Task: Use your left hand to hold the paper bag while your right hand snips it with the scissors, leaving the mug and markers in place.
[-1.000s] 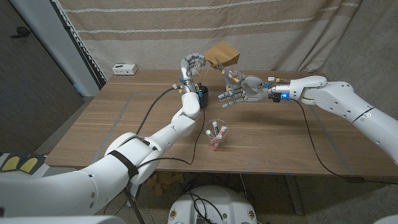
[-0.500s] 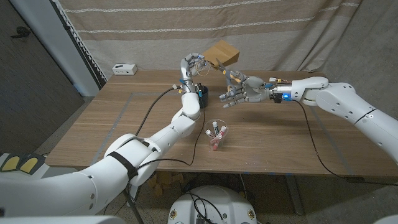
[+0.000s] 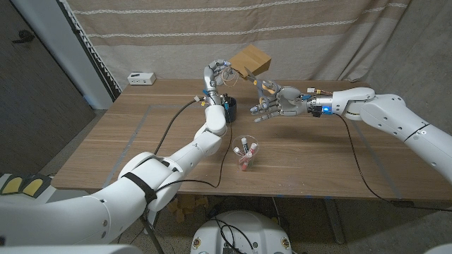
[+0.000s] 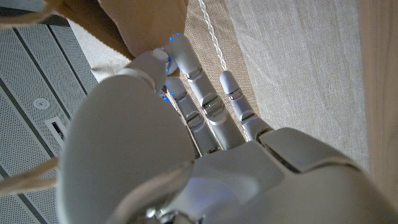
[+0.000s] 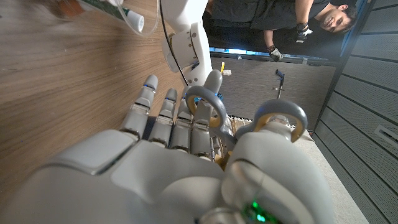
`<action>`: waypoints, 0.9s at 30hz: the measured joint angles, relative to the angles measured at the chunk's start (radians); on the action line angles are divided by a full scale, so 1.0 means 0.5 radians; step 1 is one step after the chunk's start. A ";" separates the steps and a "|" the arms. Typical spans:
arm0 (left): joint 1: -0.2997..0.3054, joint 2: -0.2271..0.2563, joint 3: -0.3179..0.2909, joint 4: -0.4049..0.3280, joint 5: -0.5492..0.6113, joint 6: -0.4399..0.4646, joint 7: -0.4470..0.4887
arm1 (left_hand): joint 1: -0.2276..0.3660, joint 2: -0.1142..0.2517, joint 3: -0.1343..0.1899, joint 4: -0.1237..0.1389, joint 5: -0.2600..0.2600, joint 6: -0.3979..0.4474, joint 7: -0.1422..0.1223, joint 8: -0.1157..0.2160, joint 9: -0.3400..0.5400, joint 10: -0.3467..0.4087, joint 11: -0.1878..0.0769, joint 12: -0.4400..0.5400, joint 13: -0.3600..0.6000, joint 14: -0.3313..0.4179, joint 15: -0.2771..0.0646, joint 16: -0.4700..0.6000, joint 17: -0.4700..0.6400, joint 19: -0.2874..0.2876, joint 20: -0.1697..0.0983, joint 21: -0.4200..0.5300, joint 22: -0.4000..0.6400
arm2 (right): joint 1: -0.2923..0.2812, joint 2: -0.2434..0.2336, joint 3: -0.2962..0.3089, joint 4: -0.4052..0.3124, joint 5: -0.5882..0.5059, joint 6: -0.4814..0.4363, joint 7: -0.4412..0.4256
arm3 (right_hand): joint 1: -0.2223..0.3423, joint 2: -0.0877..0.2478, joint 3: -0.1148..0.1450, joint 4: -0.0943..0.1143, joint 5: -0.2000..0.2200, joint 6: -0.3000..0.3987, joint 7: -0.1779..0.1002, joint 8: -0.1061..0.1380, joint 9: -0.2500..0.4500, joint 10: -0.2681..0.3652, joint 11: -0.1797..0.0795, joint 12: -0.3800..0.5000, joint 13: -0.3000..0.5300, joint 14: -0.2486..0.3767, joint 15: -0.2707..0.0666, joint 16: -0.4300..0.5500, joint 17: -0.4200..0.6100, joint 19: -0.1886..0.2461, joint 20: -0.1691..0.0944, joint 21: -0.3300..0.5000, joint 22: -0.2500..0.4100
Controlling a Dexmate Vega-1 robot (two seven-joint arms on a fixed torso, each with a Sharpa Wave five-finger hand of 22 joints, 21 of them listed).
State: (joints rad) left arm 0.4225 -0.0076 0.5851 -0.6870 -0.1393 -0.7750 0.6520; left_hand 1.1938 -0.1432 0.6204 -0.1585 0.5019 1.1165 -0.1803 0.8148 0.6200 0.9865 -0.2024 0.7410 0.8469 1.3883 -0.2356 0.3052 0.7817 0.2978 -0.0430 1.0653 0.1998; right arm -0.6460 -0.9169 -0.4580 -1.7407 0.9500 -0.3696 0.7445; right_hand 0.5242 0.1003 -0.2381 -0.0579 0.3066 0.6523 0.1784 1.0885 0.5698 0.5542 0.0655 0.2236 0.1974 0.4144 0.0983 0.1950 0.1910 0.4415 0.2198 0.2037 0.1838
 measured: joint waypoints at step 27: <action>-0.052 -0.032 -0.004 0.144 -0.044 -0.111 -0.093 | -0.018 -0.018 0.062 -0.010 -0.046 0.007 0.007 -0.001 -0.017 0.011 -0.010 -0.006 -0.009 0.000 0.000 0.019 -0.018 -0.011 0.011 0.030 -0.004 | 0.010 0.001 0.000 -0.014 -0.007 -0.035 -0.058 | 0.383 0.134 0.257 -0.147 -0.012 0.259 -0.057 0.211 0.163 0.253 -0.068 0.076 0.000 0.145 -0.143 0.023 0.005 0.078 -0.056 0.010 0.000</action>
State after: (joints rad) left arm 0.3967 -0.0233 0.5830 -0.6148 -0.1612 -0.8307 0.6054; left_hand 1.1846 -0.1523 0.6512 -0.1634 0.4787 1.1201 -0.1767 0.8143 0.6114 0.9923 -0.2074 0.7380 0.8427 1.3884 -0.2355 0.3147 0.7729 0.2924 -0.0376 1.0804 0.1980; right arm -0.6410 -0.9164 -0.4580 -1.7479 0.9463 -0.3873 0.7153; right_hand 0.7157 0.1673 -0.1095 -0.1316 0.3008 0.7816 0.1499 1.1941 0.6512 0.6807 0.0316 0.2618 0.1974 0.4870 0.0267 0.2066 0.1934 0.4804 0.1916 0.2088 0.1837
